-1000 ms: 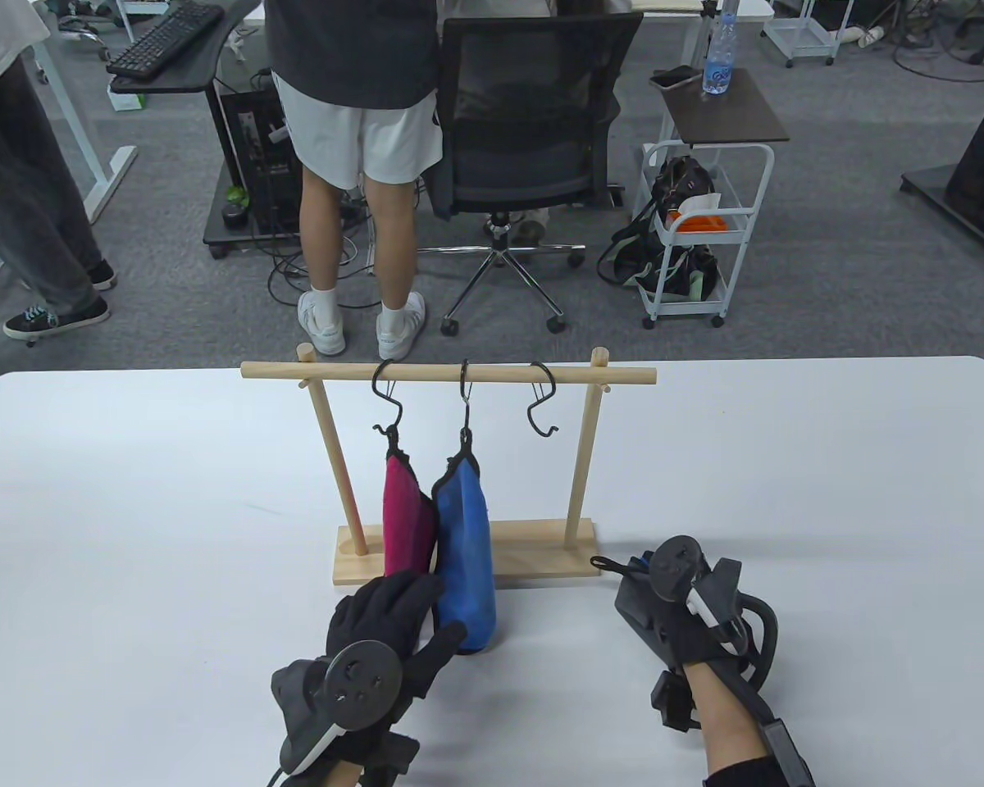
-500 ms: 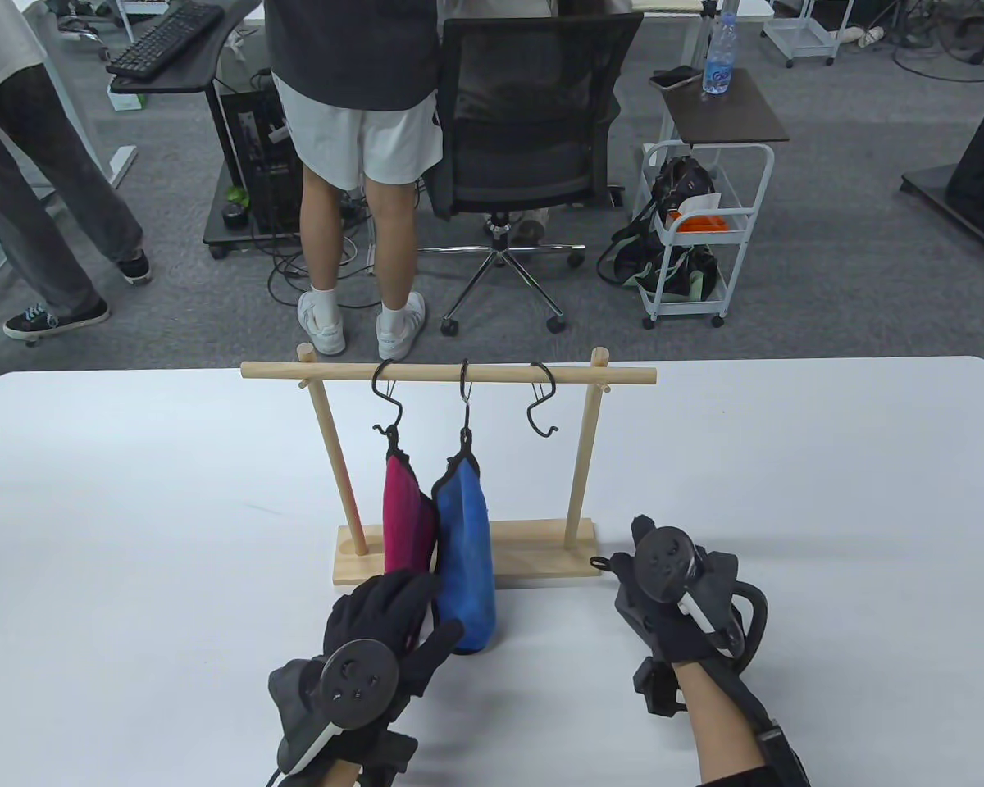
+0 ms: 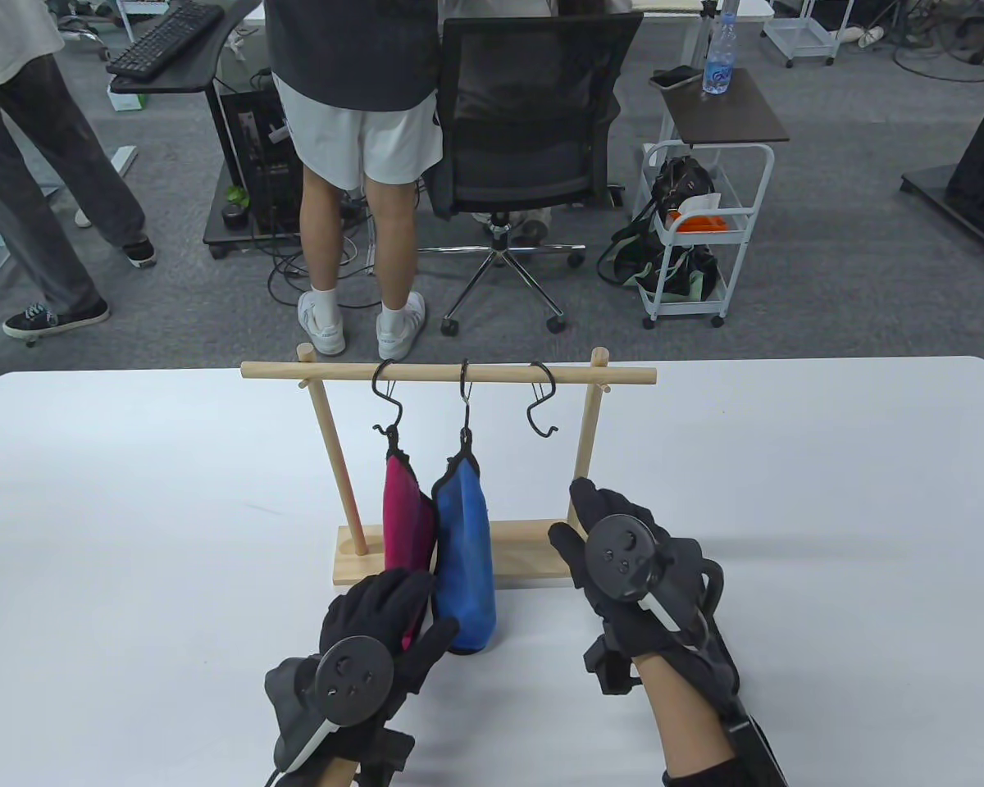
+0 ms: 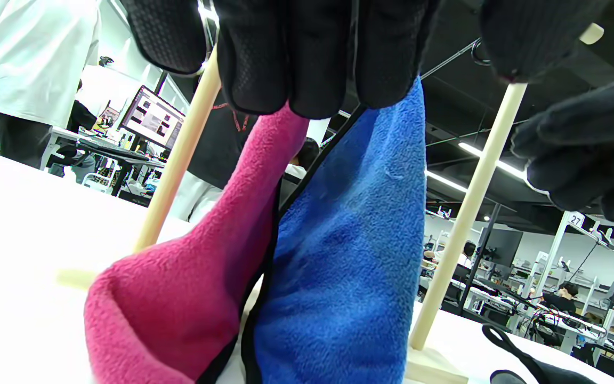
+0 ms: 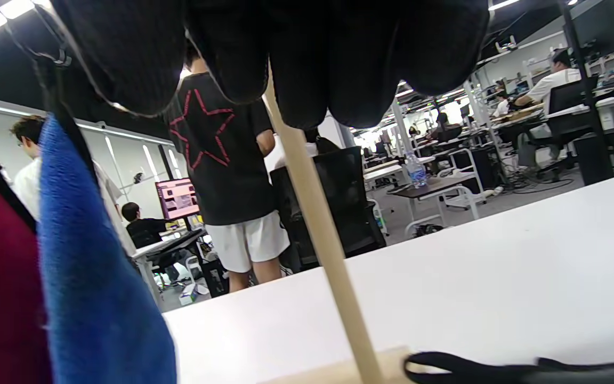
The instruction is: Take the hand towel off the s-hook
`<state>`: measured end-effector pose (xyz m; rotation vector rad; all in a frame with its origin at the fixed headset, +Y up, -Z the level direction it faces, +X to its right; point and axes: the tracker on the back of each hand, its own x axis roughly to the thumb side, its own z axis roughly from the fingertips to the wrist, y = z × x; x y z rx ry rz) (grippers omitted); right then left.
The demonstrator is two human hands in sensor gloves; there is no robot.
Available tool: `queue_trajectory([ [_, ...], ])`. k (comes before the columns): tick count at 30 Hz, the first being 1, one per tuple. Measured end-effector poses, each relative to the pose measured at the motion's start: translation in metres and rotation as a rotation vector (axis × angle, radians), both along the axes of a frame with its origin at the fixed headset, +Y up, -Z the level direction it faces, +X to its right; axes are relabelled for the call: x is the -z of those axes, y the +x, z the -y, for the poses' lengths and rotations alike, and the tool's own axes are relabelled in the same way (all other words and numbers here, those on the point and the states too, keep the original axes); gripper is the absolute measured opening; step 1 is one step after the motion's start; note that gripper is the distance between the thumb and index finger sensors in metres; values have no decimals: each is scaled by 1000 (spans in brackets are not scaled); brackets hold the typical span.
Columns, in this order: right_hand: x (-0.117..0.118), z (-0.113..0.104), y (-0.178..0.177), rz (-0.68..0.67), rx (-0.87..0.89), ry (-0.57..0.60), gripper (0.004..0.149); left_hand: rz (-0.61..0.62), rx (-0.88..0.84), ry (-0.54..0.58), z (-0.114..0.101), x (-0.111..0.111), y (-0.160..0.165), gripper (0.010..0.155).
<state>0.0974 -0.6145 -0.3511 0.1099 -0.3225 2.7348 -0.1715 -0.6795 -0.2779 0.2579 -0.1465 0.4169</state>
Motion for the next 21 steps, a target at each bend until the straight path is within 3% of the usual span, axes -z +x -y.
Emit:
queue_trajectory([
  [10,13,-9,-39,-82,75,14,65,-5,-2,-6,0,1,-2,65],
  [21,33,2,-69,-105,141,-42,68,-9,-10,-5,-1,2,-4,65],
])
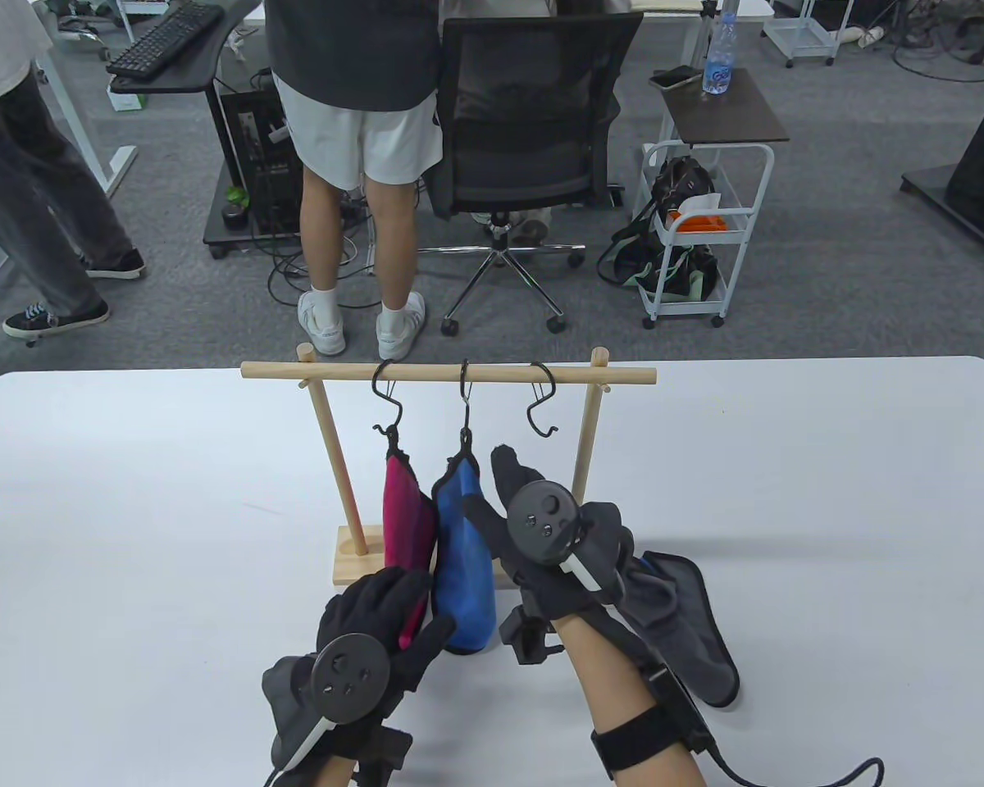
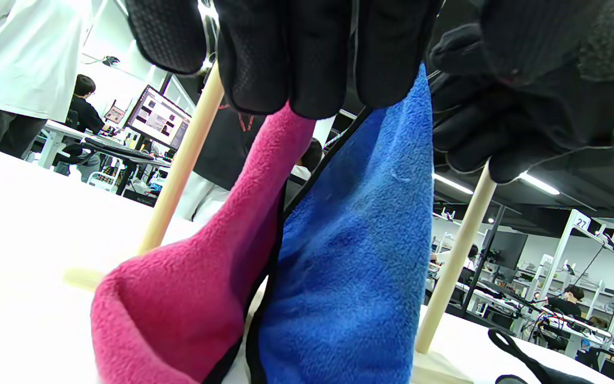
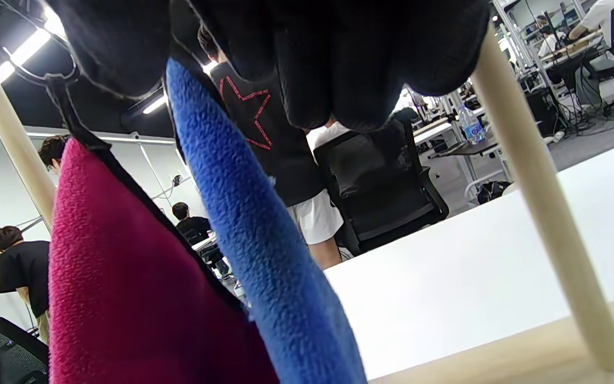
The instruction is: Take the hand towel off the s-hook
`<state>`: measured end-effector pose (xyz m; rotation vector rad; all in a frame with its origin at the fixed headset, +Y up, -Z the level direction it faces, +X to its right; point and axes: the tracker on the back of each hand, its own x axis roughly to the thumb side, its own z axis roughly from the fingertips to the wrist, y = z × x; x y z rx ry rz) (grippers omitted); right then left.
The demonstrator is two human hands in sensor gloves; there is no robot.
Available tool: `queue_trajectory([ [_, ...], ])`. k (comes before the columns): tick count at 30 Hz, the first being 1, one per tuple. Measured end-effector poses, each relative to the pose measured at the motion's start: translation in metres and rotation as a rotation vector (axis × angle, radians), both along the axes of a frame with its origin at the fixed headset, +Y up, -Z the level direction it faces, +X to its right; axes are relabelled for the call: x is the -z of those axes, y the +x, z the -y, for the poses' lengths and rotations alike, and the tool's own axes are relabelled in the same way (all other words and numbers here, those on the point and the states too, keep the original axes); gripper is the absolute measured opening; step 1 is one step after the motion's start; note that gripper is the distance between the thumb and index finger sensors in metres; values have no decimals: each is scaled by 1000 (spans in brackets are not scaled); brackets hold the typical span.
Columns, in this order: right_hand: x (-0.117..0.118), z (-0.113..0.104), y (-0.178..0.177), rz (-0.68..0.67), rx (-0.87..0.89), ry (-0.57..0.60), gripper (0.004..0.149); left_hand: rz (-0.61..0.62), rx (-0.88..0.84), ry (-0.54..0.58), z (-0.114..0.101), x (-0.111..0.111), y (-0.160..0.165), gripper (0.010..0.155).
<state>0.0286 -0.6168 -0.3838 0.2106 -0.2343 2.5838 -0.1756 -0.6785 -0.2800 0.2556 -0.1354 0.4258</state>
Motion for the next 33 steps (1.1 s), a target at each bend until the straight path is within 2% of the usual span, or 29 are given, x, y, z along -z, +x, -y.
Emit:
queue_trajectory([
  [7,9,10,-10,1,75,-35,60,0,-1,0,0,0,0,65],
  [9,11,12,-12,-8,86,-55,54,1,-2,-1,0,0,0,65],
  [16,9,12,-10,22,102,-16,42,1,-3,-3,0,0,0,65],
  [33,-12,-17,6,21,103,95,41,-2,-3,2,0,1,-1,65],
])
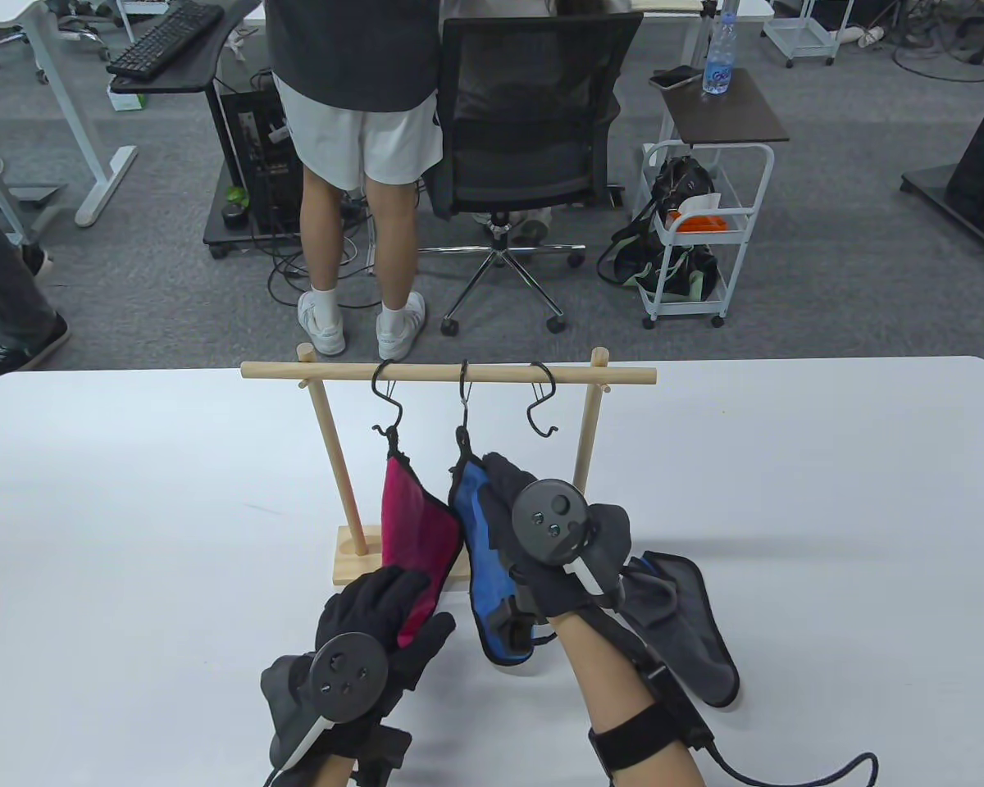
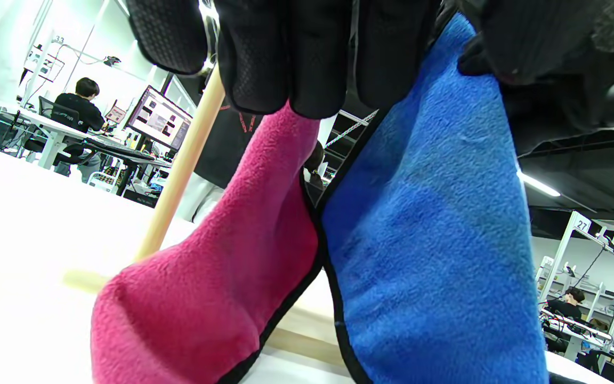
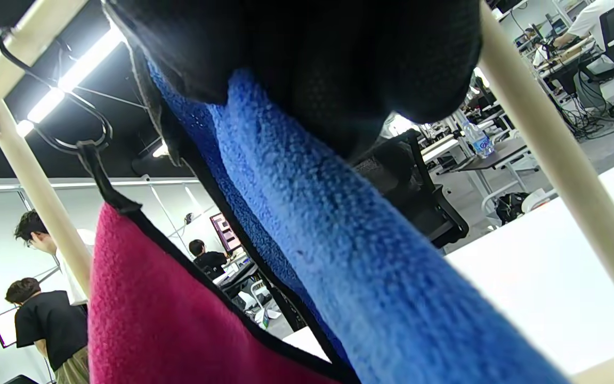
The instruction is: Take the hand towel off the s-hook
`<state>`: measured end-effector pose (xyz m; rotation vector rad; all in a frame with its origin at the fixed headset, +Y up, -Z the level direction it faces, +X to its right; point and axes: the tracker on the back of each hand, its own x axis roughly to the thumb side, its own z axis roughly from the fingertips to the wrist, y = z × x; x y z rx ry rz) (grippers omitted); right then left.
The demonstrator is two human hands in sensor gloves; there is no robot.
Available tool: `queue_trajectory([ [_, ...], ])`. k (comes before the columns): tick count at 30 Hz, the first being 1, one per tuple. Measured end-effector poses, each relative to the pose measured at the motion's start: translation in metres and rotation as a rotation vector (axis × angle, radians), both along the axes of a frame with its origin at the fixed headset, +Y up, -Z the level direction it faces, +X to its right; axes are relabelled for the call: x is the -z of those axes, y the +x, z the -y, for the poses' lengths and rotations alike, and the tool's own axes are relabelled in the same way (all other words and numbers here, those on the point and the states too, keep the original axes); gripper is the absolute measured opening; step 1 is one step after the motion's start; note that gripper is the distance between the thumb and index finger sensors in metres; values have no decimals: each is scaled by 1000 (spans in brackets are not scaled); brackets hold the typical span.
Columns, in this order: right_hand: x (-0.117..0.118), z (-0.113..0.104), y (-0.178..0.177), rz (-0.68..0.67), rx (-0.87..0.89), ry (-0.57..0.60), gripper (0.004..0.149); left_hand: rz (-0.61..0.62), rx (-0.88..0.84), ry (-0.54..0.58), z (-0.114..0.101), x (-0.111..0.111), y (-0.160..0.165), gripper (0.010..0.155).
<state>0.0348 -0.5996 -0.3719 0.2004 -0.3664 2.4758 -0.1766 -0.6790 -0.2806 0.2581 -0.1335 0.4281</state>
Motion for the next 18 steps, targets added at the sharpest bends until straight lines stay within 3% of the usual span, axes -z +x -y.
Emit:
queue_trajectory([
  [10,-21,-15,18,7,-25,56,41,2,10,3,1,0,1,65],
  [18,-32,-4,42,-29,8,-16,41,4,9,4,1,-1,1,65],
])
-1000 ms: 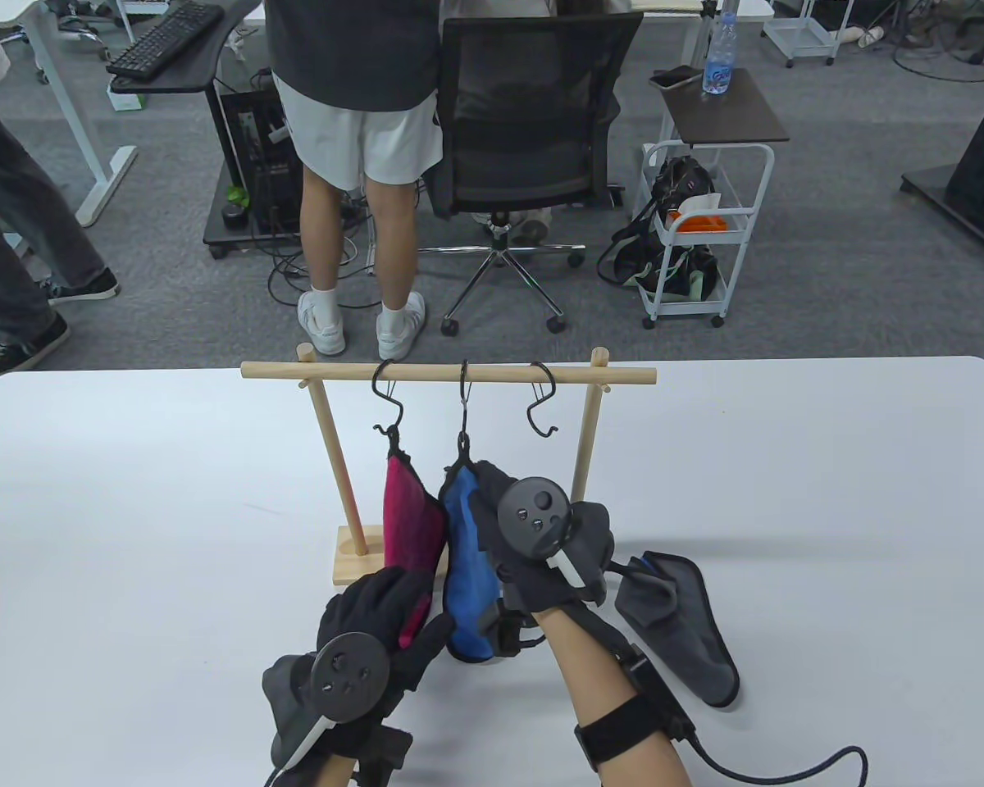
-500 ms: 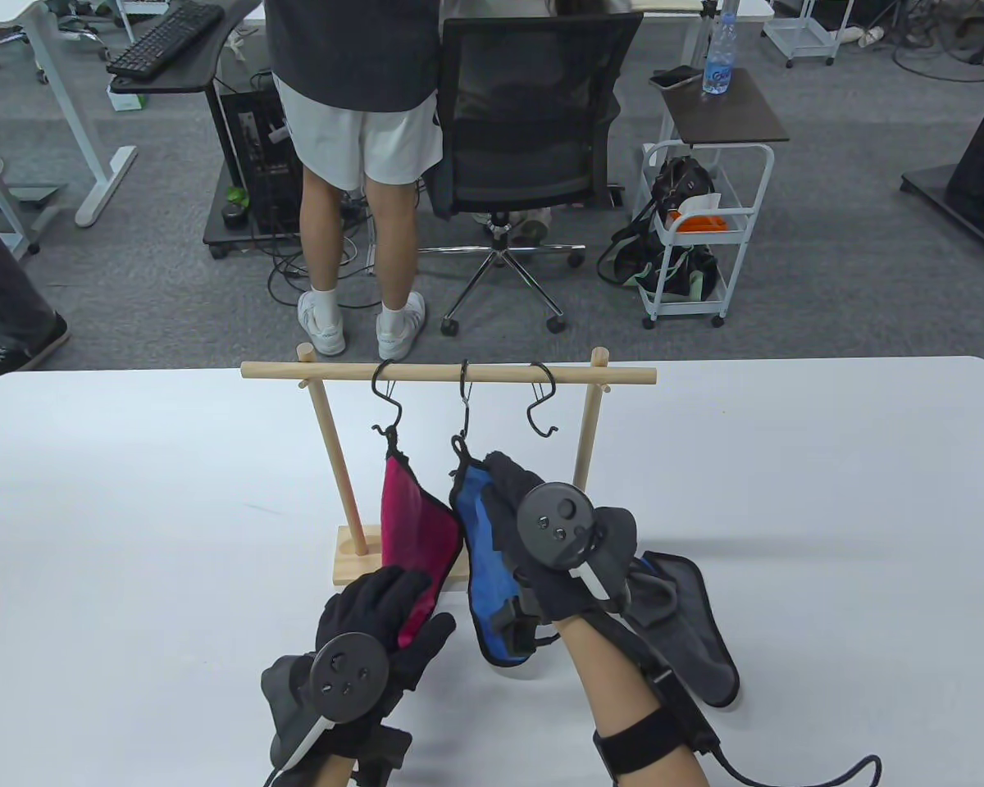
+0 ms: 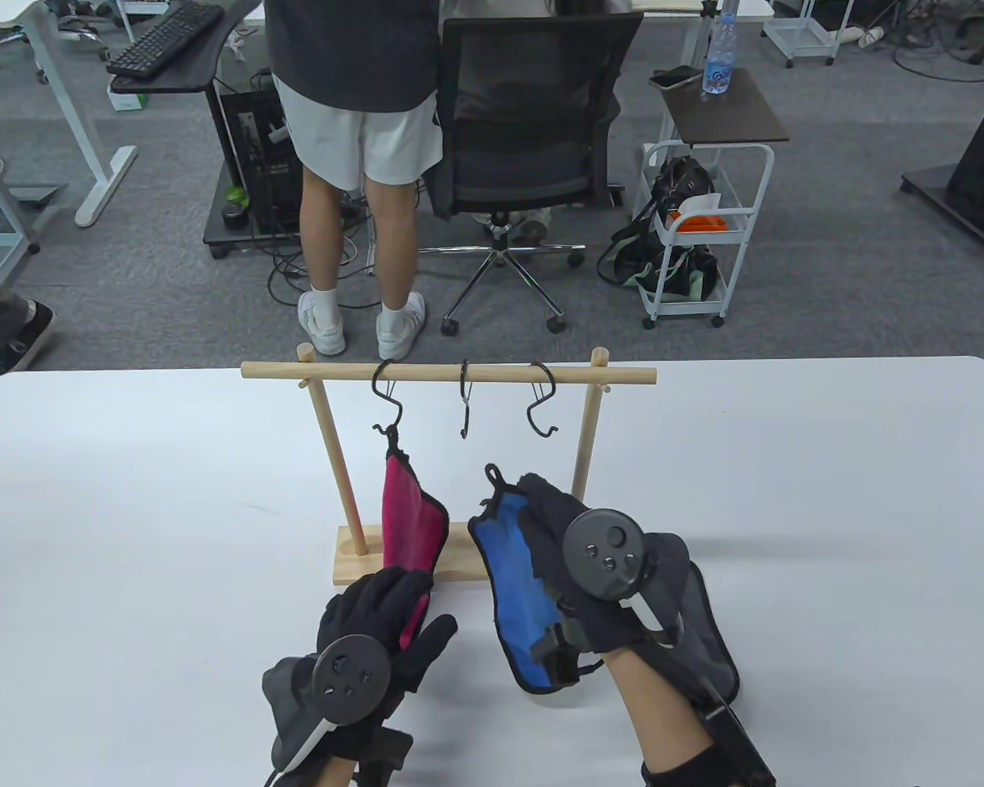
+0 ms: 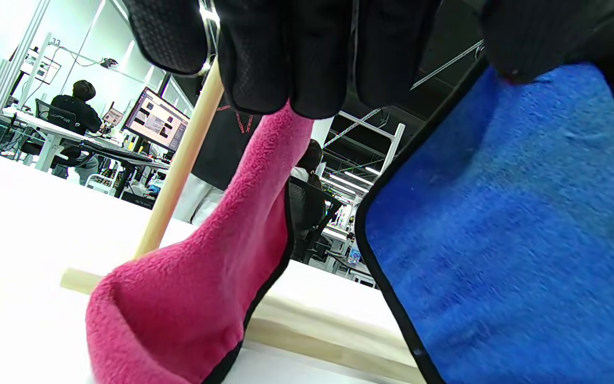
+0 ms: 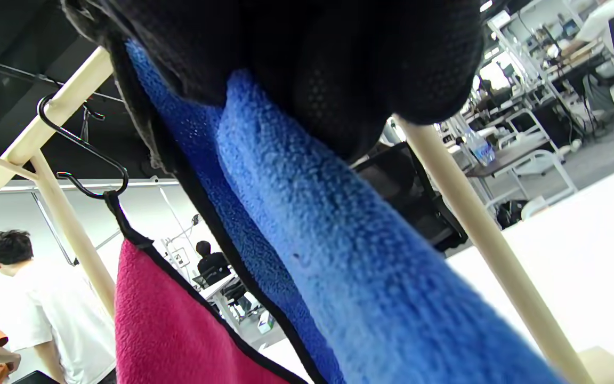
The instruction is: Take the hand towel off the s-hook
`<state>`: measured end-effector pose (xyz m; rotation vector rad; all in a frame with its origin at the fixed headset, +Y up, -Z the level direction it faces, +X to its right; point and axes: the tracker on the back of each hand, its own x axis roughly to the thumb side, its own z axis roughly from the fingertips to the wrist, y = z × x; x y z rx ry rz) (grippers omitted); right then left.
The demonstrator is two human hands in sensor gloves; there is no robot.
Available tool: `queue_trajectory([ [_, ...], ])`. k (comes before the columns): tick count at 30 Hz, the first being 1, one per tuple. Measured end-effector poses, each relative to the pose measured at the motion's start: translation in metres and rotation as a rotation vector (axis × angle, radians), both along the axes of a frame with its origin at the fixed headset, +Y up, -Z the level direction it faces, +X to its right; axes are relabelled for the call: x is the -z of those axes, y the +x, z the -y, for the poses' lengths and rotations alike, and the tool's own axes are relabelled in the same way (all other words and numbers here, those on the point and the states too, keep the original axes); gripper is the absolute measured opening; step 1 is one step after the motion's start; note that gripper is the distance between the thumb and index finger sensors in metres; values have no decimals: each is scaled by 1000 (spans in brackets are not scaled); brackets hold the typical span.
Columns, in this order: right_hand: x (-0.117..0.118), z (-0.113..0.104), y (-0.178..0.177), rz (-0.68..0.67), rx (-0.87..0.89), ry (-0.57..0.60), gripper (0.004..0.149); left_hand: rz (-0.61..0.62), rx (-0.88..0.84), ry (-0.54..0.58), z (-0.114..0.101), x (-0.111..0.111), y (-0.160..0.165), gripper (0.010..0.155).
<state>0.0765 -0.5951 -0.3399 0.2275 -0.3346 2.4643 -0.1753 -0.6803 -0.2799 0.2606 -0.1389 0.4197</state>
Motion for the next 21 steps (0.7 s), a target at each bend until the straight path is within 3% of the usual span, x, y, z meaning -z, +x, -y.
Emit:
queue_trajectory([
  [10,-5,37,19,-28,-38,-97,41,4,8,-5,1,0,1,65],
  [21,-1,77,17,-74,-147,-197,41,0,12,-12,1,0,2,65],
])
